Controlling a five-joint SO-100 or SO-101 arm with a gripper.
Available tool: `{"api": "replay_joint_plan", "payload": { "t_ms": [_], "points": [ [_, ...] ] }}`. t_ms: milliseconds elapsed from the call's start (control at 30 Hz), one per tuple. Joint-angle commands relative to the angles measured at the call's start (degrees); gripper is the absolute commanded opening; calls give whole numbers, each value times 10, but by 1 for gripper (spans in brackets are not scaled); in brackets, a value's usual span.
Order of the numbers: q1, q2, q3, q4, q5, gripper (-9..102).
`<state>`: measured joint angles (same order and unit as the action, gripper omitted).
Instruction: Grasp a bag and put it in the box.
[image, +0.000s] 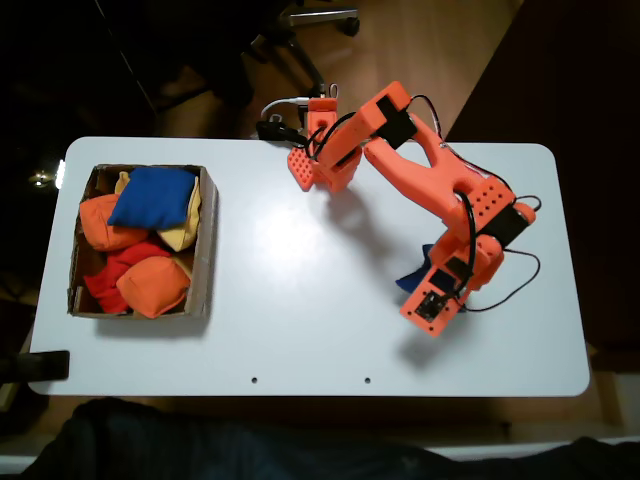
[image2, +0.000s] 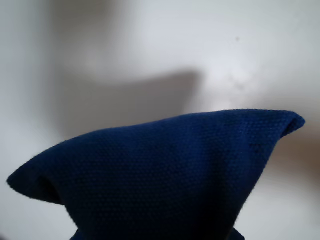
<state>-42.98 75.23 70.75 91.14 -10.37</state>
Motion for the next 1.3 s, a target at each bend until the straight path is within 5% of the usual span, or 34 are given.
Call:
{"api": "replay_joint_plan", "payload": {
  "t_ms": [0, 1267],
  "points": [
    [6, 64, -70, 17, 12, 0],
    [265, 413, -113, 53, 52, 0]
  ]
}}
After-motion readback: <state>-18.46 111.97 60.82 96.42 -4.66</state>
